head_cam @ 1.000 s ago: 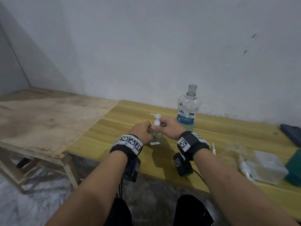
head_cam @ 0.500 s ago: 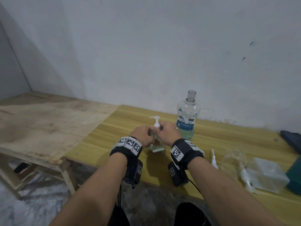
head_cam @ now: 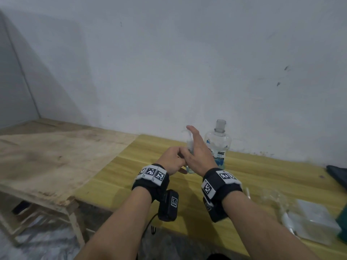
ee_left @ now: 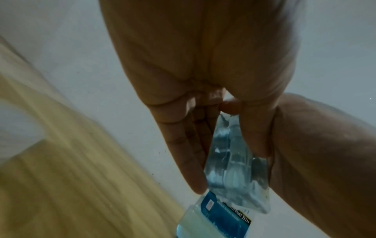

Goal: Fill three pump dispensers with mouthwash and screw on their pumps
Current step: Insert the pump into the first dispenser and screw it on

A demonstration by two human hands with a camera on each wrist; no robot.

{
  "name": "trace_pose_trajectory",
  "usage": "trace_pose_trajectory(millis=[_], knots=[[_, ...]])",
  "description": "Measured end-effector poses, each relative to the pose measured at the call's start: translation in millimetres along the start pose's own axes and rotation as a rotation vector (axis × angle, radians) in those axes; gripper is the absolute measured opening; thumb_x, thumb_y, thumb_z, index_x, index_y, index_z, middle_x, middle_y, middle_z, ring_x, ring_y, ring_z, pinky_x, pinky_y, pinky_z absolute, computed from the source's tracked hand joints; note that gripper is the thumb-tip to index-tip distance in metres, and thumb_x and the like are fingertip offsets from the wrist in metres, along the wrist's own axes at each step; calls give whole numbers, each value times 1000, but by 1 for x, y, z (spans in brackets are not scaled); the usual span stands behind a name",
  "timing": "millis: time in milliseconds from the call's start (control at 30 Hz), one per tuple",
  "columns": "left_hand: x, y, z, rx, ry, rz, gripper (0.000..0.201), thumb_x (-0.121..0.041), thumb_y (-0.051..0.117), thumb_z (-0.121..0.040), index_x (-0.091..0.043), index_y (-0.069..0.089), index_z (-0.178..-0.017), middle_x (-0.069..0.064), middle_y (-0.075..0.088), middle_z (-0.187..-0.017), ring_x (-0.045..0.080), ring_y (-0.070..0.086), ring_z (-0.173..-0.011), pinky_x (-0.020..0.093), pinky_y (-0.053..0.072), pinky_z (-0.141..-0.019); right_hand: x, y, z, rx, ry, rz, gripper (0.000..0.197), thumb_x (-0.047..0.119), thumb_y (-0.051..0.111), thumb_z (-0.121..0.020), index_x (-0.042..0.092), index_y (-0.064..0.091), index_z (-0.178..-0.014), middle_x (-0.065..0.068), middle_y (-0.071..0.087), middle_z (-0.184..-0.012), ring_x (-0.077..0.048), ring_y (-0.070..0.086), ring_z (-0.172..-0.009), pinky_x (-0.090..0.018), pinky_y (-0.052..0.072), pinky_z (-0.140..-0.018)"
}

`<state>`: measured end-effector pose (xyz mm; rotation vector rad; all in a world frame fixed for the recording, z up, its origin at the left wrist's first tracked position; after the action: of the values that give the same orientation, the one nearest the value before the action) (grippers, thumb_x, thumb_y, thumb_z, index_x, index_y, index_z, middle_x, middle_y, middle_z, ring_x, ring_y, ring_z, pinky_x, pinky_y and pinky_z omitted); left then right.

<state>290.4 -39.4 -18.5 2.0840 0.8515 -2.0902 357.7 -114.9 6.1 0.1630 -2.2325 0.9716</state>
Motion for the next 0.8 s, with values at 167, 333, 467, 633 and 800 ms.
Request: trace_pose_trajectory(millis=[167,333,467,633,800], knots=[[12,3,3,11,-4,21,20,11,53,-80,-4,63,-89,29,63,-107,37,65,-92,51,59,-77,-9,11,4,7,20,8,59,23,53,-86,39,24,-134,-7,56,-114,-14,54,-72,-30,43,-70],[15,2,4,17,-2,20,22,13,51,-80,-4,62,-84,27,63,-101,33,64,-87,48,60,-76,-10,16,2,33,20,3,63,22,53,-86,41,21,-137,-6,52,-117,-19,58,-78,-35,50,-74],[16,3,3,32,-22,32,23,14,51,-80,-6,61,-85,23,63,-101,32,65,-88,45,60,-75,-13,16,2,22,35,26,57,23,53,-87,39,22,-132,-8,54,-116,-21,58,-79,-38,52,-77],[16,2,2,39,-25,-14,19,11,54,-82,-4,64,-88,17,64,-93,30,65,-87,48,60,-78,-19,15,6,27,55,-98,69,32,59,-90,39,15,-143,-7,55,-120,-23,61,-97,-38,51,-87],[24,-5,-1,53,-39,-70,25,-11,74,-82,-6,66,-106,13,64,-97,29,68,-90,43,60,-79,-34,11,6,127,194,-170,27,39,53,-97,14,60,-103,3,63,-87,-17,61,-79,-30,47,-70]])
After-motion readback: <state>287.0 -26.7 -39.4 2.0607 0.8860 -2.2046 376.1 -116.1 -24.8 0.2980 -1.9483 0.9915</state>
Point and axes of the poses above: each hand's wrist, its own z-axis away from the middle knuckle, its own y-axis out of the palm, x = y × z, the point moved 6 cm from there along -z, towards the middle knuckle
